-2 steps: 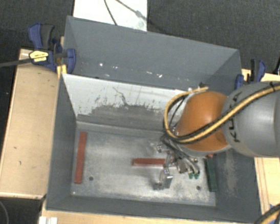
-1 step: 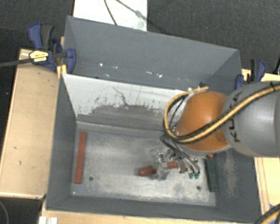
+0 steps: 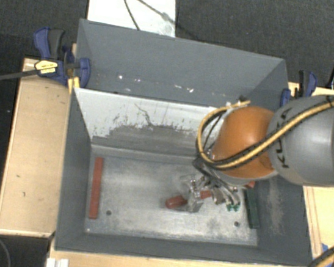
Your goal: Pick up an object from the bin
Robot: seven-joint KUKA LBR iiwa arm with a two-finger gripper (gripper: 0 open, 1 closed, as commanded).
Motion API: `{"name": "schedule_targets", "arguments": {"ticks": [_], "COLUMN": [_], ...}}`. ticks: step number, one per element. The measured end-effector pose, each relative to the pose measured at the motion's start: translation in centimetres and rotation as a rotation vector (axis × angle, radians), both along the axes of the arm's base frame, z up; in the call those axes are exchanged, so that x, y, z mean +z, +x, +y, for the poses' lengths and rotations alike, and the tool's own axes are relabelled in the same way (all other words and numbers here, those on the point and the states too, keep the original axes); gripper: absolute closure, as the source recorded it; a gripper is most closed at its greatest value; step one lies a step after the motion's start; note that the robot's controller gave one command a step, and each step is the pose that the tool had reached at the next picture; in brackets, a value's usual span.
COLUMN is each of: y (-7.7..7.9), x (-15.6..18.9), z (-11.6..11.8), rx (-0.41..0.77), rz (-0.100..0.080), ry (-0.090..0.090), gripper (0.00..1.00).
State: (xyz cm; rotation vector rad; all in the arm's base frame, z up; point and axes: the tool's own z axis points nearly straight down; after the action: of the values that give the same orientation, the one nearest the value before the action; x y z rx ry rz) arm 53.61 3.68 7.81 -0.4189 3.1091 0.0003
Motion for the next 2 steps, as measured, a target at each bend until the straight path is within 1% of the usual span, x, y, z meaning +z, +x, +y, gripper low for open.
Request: {"name": "schedule_targets", "arguments": {"ticks": [1,2], "y": [0.19,0.3], "x": [5.29,5.61], "z": [0.03,0.04], "rx": [0.0,0.001], "rz": [-0.004,-0.001], "ry": [0.0,0.0], "gripper": [1.0,1.0]}}
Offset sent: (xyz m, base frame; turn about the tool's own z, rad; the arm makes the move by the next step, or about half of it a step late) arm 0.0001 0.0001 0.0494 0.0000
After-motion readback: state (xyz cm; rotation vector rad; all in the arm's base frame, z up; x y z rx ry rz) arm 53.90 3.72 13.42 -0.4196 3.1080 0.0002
